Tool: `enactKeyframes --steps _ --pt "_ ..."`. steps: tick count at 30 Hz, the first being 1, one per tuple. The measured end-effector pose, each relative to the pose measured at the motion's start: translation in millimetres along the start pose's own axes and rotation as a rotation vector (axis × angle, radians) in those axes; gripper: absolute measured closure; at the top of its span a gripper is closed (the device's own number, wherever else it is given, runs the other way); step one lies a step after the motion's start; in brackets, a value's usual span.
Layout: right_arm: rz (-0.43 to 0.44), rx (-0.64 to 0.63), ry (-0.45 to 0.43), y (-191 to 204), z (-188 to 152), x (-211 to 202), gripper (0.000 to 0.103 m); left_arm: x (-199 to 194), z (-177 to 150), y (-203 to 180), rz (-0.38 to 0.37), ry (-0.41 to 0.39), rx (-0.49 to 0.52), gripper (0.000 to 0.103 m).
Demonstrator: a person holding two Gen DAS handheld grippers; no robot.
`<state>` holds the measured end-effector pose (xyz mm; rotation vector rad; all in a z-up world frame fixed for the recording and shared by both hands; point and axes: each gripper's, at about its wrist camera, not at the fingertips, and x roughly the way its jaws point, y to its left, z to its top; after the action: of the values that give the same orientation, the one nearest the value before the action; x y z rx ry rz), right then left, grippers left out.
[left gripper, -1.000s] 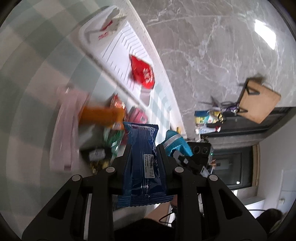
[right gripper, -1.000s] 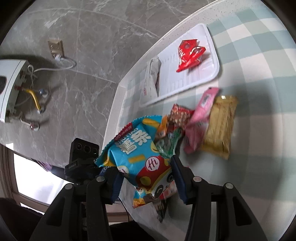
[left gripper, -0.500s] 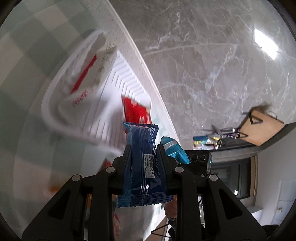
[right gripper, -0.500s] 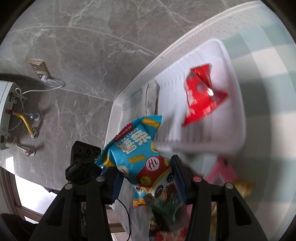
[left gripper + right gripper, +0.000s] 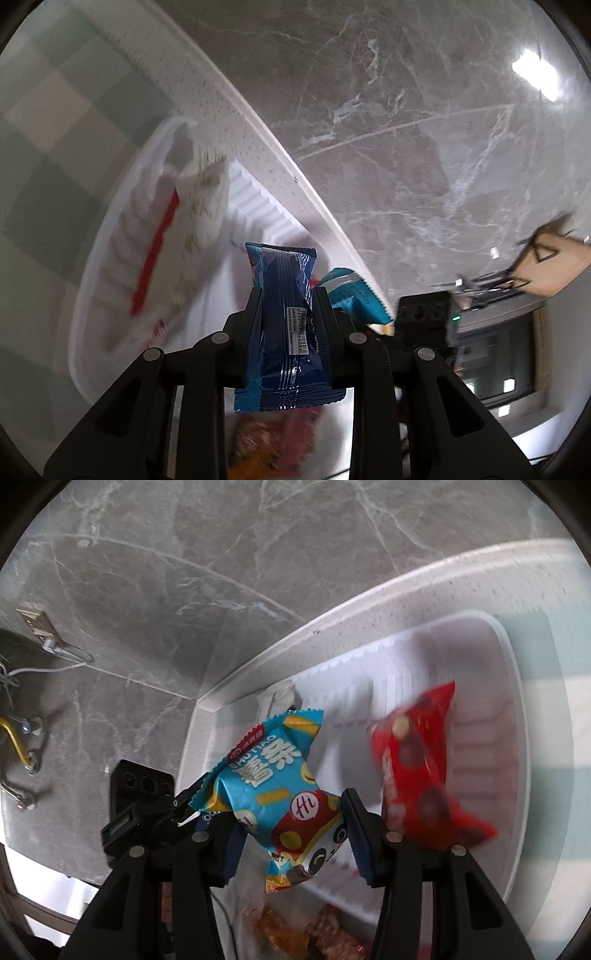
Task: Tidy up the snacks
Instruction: 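Carry both packets into the white tray and open both tools, then move both tools back over the remaining snacks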
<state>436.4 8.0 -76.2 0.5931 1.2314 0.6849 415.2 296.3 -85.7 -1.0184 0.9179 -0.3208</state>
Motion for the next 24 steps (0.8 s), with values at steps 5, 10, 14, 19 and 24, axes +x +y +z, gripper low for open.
enactKeyframes --steps 5,10,14,19,24 --pt "-0.085 -0.066 -0.042 5.6 6.4 2.4 0.045 14.7 1.2 -10.9 0.106 -0.011 0.112 0.078" --pt "-0.123 -0.111 -0.052 12.8 3.5 0.6 0.041 20.4 -2.7 -24.1 0.180 -0.028 0.213 0.077" --pt "-0.129 -0.127 -0.058 19.7 -1.0 -1.6 0.040 20.0 -7.9 -37.0 0.217 -0.043 0.279 0.077" --pt "-0.129 -0.148 -0.062 30.2 -12.5 -11.7 0.040 14.2 -21.3 -50.1 0.231 -0.053 0.321 0.077" --pt "-0.148 -0.195 -0.079 40.7 -36.3 -29.5 0.039 -1.1 -41.8 -56.6 0.266 -0.060 0.372 0.077"
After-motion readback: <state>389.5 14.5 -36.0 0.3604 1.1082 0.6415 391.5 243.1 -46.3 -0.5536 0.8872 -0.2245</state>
